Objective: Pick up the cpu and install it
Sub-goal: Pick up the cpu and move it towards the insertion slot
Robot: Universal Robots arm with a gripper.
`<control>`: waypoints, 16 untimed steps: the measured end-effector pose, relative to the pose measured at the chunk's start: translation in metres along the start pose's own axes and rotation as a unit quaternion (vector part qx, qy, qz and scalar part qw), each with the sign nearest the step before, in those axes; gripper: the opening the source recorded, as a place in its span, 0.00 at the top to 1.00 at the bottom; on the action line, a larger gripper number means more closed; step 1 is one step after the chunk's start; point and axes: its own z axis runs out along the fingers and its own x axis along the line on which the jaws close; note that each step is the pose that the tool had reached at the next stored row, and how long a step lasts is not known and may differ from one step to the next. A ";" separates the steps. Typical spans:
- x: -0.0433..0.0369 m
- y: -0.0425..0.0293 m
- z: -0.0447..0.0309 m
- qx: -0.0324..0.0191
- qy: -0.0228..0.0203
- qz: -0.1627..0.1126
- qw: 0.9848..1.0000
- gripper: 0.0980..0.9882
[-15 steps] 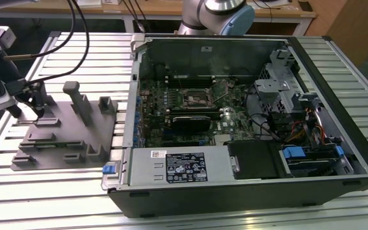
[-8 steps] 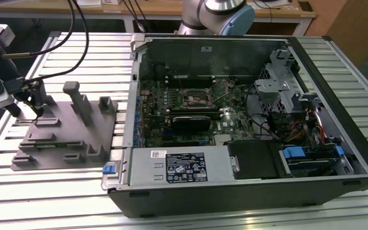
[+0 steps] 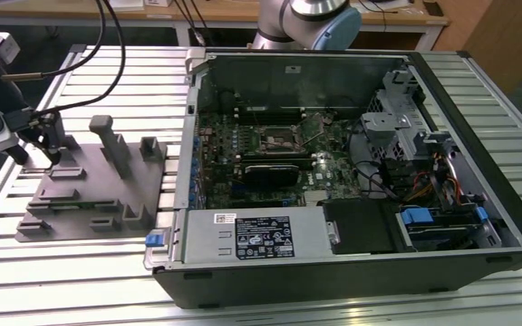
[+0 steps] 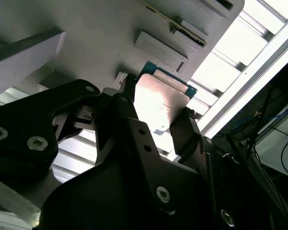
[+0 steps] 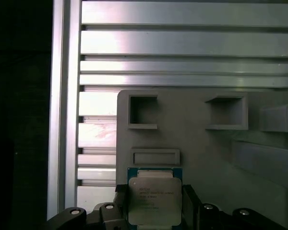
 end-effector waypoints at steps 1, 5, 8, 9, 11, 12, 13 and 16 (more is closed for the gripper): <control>0.0000 0.0001 -0.0008 0.000 0.000 0.000 1.000 0.50; 0.0000 0.0003 -0.0060 0.000 0.000 0.000 1.000 0.50; 0.0000 0.0005 -0.0093 0.000 0.000 0.000 1.000 0.50; 0.0000 0.0005 -0.0102 0.000 0.000 0.000 1.000 0.50; 0.0001 0.0006 -0.0117 0.000 0.000 0.000 1.000 0.50; 0.0001 0.0006 -0.0126 0.000 0.000 0.000 1.000 0.50; 0.0002 0.0006 -0.0136 0.000 0.000 0.000 1.000 0.50; 0.0003 0.0009 -0.0181 0.000 0.000 0.000 1.000 0.50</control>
